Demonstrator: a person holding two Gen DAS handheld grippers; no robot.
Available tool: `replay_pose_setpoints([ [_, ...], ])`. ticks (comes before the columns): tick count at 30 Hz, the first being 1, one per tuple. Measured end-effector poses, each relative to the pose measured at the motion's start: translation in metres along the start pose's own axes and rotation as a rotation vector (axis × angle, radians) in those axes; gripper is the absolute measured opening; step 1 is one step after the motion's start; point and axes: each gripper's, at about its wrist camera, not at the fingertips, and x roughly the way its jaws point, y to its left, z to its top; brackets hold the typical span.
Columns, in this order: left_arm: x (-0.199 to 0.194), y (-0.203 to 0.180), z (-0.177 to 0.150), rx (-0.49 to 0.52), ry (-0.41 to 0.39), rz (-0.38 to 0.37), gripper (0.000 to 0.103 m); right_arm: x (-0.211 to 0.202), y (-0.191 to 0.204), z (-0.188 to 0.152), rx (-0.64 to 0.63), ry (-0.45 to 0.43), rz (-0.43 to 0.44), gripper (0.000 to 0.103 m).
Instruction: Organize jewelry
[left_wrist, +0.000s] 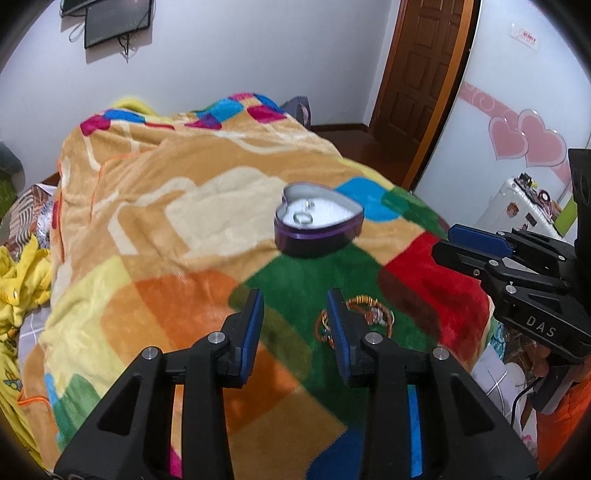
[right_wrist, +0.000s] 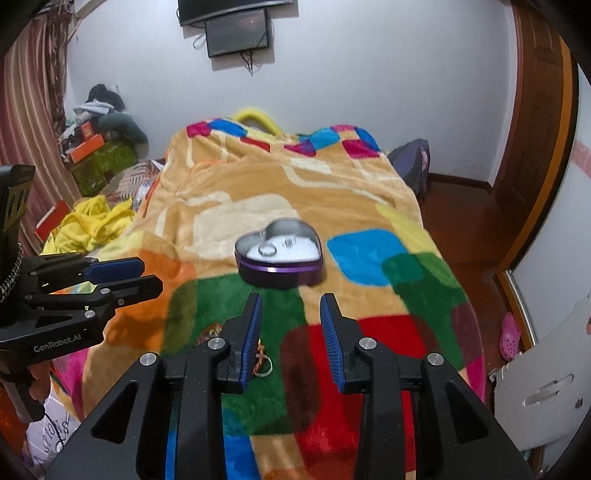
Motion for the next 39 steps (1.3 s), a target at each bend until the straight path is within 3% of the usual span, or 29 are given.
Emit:
replay_pose_setpoints([
  [12, 0.028, -0.012, -0.025, -0.011, 0.100, -0.060, 0.034, 0.017, -0.007, -0.025, 0.017, 0.095, 0.009, 0.029],
  [17, 0.034, -0.015, -0.032, -0.033, 0.121, -0.074, 0.028, 0.017, -0.012, -0.029, 0.031, 0.103, 0.005, 0.029],
  [24, 0.042, -0.012, -0.025, -0.046, 0.118, -0.058, 0.022, 0.023, -0.015, -0.030, 0.040, 0.115, 0.021, 0.029],
  [27, 0.048, -0.013, -0.024, -0.045, 0.123, -0.064, 0.012, 0.025, -0.014, -0.029, 0.040, 0.117, 0.029, 0.029],
  [31, 0.052, -0.015, -0.023, -0.043, 0.120, -0.087, 0.005, 0.028, -0.013, -0.027, 0.039, 0.118, 0.041, 0.029],
  [39, 0.036, -0.010, -0.017, -0.061, 0.052, -0.074, 0.005, 0.039, -0.009, -0.020, 0.043, 0.123, 0.104, 0.029],
])
